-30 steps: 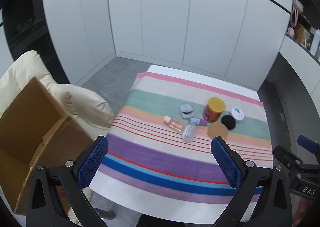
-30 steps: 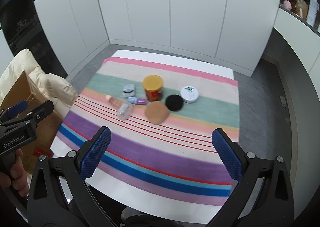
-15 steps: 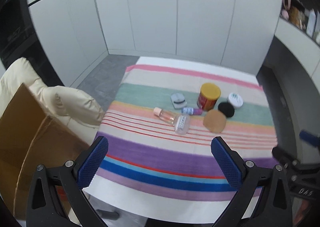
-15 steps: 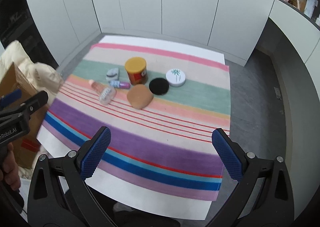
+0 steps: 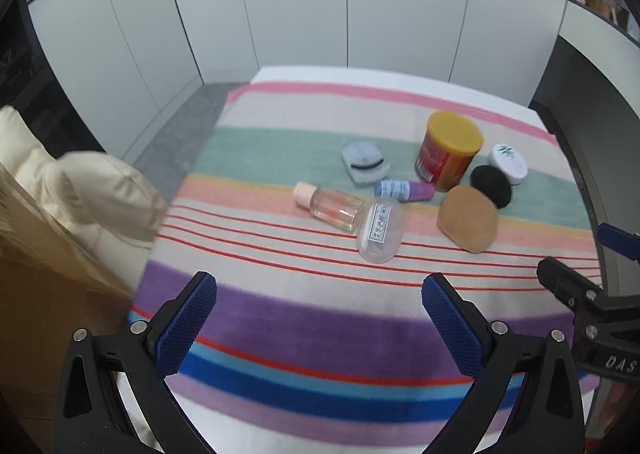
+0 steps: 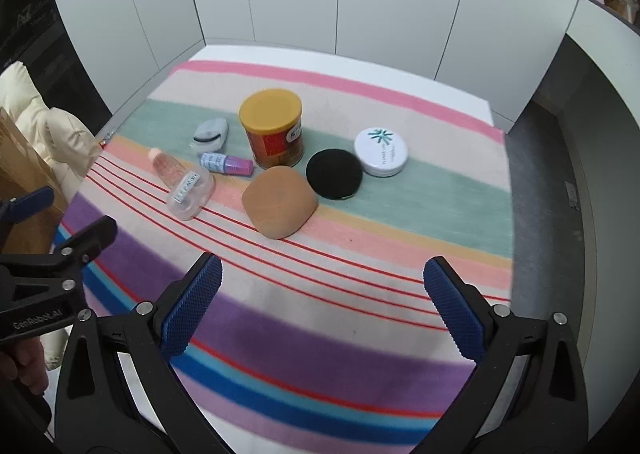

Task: Organize objects
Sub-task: 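Grasp the clear oval case with the left tool while the right tool grasps the tan sponge, then lift the clear oval case with the left tool while the right tool lifts the tan sponge toward the box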

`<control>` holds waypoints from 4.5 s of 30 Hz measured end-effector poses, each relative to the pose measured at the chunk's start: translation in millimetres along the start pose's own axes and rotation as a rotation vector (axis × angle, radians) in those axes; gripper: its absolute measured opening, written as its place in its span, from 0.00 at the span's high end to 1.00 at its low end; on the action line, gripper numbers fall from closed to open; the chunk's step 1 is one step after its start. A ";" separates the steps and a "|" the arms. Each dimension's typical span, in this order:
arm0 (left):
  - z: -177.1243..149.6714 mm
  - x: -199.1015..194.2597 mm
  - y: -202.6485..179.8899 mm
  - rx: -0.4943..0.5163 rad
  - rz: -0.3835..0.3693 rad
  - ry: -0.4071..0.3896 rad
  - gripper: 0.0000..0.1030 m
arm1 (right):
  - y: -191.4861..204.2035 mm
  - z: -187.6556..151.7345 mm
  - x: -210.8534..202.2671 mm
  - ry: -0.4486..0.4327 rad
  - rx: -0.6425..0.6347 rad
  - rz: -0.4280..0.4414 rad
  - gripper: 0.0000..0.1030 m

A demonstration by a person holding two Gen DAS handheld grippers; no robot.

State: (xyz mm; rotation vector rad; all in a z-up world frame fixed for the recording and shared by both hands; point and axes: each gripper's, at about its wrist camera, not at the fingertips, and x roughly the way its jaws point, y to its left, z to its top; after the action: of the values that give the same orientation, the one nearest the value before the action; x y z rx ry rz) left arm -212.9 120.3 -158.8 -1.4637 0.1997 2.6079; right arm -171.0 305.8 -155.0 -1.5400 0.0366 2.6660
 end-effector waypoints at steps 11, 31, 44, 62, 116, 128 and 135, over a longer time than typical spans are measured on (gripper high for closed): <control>0.9 63.2 -19.8 -0.007 -0.051 0.037 0.01 | -6.8 -3.4 62.0 0.050 -0.022 -0.004 0.01; 13.2 79.0 -25.1 0.050 -0.088 -0.028 0.61 | 10.6 11.3 98.9 0.041 -0.040 0.054 0.01; 5.8 73.0 -9.8 0.027 -0.083 0.007 0.61 | 40.7 26.6 100.7 0.006 -0.109 0.066 0.40; 0.7 2.7 -3.2 0.008 -0.091 0.015 0.62 | 38.0 21.5 27.9 0.007 -0.086 0.052 0.46; -26.1 -184.8 45.7 -0.021 -0.175 -0.171 0.61 | 44.2 -10.8 -152.9 -0.098 0.033 0.130 0.46; -32.3 -191.7 98.1 -0.105 -0.116 -0.195 0.61 | 93.7 -0.1 -149.3 -0.106 -0.048 0.149 0.46; -40.7 -197.2 132.8 -0.160 -0.078 -0.204 0.61 | 129.8 5.8 -147.8 -0.113 -0.103 0.176 0.46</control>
State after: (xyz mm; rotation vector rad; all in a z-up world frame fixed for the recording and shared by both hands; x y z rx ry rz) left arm -102.6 -29.4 -5.3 -1.2089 -0.0893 2.7388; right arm -110.9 170.3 -25.5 -1.4746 0.0301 2.9312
